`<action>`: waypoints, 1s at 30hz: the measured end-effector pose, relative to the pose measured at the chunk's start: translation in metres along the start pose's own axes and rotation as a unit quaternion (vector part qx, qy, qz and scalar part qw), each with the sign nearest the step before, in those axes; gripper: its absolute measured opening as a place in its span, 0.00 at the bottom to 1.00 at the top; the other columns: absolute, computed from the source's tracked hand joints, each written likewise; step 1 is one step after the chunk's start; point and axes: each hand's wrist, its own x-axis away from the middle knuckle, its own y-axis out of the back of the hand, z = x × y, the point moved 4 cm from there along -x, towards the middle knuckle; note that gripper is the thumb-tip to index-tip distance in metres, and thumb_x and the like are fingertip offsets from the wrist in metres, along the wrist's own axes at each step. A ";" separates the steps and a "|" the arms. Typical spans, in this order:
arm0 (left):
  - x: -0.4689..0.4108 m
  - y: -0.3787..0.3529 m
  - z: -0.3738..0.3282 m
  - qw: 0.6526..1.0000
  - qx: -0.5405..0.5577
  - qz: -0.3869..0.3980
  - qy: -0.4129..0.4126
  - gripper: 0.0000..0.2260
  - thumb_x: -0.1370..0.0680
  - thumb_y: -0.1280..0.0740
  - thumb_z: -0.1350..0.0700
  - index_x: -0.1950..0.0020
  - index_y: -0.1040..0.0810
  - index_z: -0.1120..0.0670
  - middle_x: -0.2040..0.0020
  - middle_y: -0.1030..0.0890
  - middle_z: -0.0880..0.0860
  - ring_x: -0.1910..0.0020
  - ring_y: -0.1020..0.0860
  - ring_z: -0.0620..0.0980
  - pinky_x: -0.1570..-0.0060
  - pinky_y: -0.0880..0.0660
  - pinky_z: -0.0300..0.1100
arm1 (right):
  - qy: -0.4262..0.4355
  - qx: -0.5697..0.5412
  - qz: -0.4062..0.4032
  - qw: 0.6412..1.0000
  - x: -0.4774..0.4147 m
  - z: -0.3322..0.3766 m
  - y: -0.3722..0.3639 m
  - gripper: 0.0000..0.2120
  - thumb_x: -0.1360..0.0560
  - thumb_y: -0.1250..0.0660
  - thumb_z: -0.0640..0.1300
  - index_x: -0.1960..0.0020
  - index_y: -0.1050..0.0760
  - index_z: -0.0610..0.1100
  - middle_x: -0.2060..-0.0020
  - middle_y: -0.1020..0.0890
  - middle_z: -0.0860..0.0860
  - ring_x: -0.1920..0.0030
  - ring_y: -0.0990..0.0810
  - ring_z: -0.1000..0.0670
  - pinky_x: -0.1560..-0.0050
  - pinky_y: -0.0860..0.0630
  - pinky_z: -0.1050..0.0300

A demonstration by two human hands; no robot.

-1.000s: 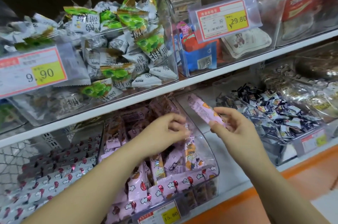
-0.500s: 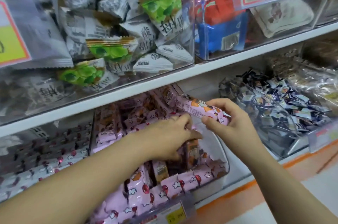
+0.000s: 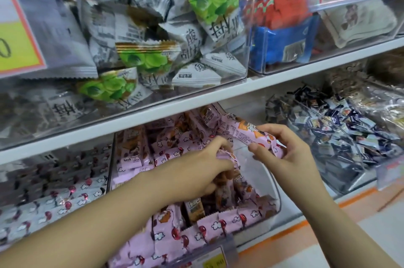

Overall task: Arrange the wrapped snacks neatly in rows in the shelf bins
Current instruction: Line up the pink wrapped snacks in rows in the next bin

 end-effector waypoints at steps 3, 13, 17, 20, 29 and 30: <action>0.001 0.001 0.004 0.998 0.063 0.001 0.002 0.12 0.24 0.33 0.57 0.44 0.26 0.42 0.35 0.41 0.41 0.50 0.26 0.44 0.52 0.28 0.42 | -0.002 -0.002 -0.004 1.000 0.002 -0.001 0.001 0.12 0.28 0.28 0.40 0.51 0.23 0.55 0.54 0.18 0.55 0.52 0.19 0.50 0.47 0.23 0.41; 0.010 0.012 0.021 0.982 0.178 -0.038 0.051 0.10 0.26 0.31 0.46 0.55 0.32 0.35 0.46 0.28 0.39 0.47 0.28 0.36 0.45 0.31 0.35 | 0.005 0.008 -0.037 0.999 0.003 0.004 0.004 0.11 0.27 0.29 0.41 0.54 0.21 0.57 0.57 0.17 0.60 0.55 0.19 0.56 0.50 0.22 0.57; 0.016 0.029 0.022 0.947 0.254 -0.170 0.096 0.10 0.28 0.30 0.44 0.54 0.30 0.41 0.66 0.26 0.39 0.69 0.29 0.36 0.69 0.34 0.31 | 0.024 -0.001 -0.147 0.989 0.003 0.012 0.013 0.09 0.27 0.30 0.43 0.55 0.23 0.58 0.57 0.17 0.56 0.63 0.17 0.54 0.60 0.20 0.56; 0.015 0.039 0.021 0.911 0.302 -0.264 0.103 0.12 0.31 0.29 0.43 0.53 0.29 0.41 0.57 0.24 0.38 0.61 0.26 0.33 0.63 0.32 0.26 | 0.057 0.018 -0.145 0.988 0.003 0.014 0.016 0.12 0.26 0.31 0.39 0.55 0.23 0.57 0.49 0.19 0.50 0.59 0.17 0.51 0.61 0.22 0.66; 0.009 0.044 -0.005 0.828 0.431 -0.355 0.052 0.12 0.27 0.28 0.54 0.51 0.26 0.40 0.59 0.20 0.37 0.66 0.21 0.40 0.61 0.26 0.30 | 0.071 0.031 0.075 0.994 0.004 0.013 0.000 0.25 0.39 0.29 0.69 0.43 0.24 0.64 0.38 0.32 0.61 0.37 0.25 0.53 0.37 0.27 0.57; 0.010 0.044 -0.006 0.815 0.449 -0.362 0.048 0.12 0.27 0.28 0.55 0.51 0.26 0.41 0.58 0.20 0.36 0.64 0.22 0.36 0.60 0.28 0.27 | 0.071 0.034 0.081 0.994 0.005 0.013 -0.003 0.25 0.38 0.28 0.67 0.43 0.24 0.64 0.38 0.33 0.62 0.37 0.26 0.54 0.37 0.27 0.57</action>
